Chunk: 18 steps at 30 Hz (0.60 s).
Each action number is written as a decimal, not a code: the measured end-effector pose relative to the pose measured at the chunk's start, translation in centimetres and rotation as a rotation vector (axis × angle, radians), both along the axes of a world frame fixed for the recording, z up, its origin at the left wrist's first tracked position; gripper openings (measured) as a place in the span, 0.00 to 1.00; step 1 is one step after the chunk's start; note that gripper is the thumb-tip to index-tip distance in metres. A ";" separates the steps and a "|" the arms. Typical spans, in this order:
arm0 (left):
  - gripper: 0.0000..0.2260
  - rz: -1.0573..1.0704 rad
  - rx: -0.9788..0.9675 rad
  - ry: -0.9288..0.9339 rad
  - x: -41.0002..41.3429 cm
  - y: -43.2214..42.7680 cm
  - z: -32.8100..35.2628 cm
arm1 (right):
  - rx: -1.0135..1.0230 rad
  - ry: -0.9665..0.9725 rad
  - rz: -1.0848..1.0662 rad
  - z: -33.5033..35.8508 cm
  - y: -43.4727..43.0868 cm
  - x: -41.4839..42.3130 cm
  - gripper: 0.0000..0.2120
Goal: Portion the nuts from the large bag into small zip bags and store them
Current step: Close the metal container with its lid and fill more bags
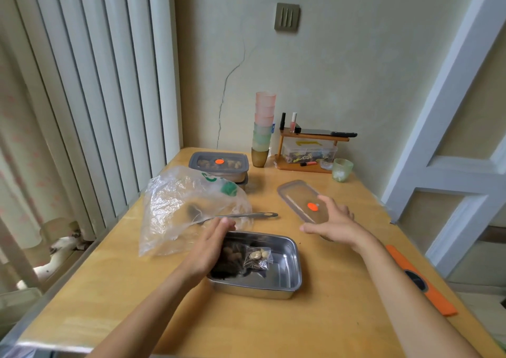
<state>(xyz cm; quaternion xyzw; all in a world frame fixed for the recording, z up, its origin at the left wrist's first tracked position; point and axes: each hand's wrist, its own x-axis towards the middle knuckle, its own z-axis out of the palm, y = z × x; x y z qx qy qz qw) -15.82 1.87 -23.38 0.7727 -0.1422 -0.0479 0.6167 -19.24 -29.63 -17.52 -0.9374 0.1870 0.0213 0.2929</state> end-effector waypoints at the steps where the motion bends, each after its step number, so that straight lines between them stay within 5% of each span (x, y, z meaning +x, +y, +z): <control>1: 0.21 0.023 -0.106 0.099 0.2 0.1 -0.2 | 0.001 0.039 0.144 0.7 1.3 -0.7 0.57; 6: 0.30 0.013 -0.348 0.333 1.2 0.9 -0.2 | -0.140 0.197 0.658 1.3 8.2 -3.1 0.57; 11: 0.12 -0.014 -0.316 0.319 1.0 0.7 -0.4 | -0.297 0.216 0.705 1.2 10.2 -3.5 0.58; 18: 0.19 0.002 -0.196 0.302 0.7 0.3 -0.6 | -0.281 0.244 0.735 0.6 10.0 -3.2 0.59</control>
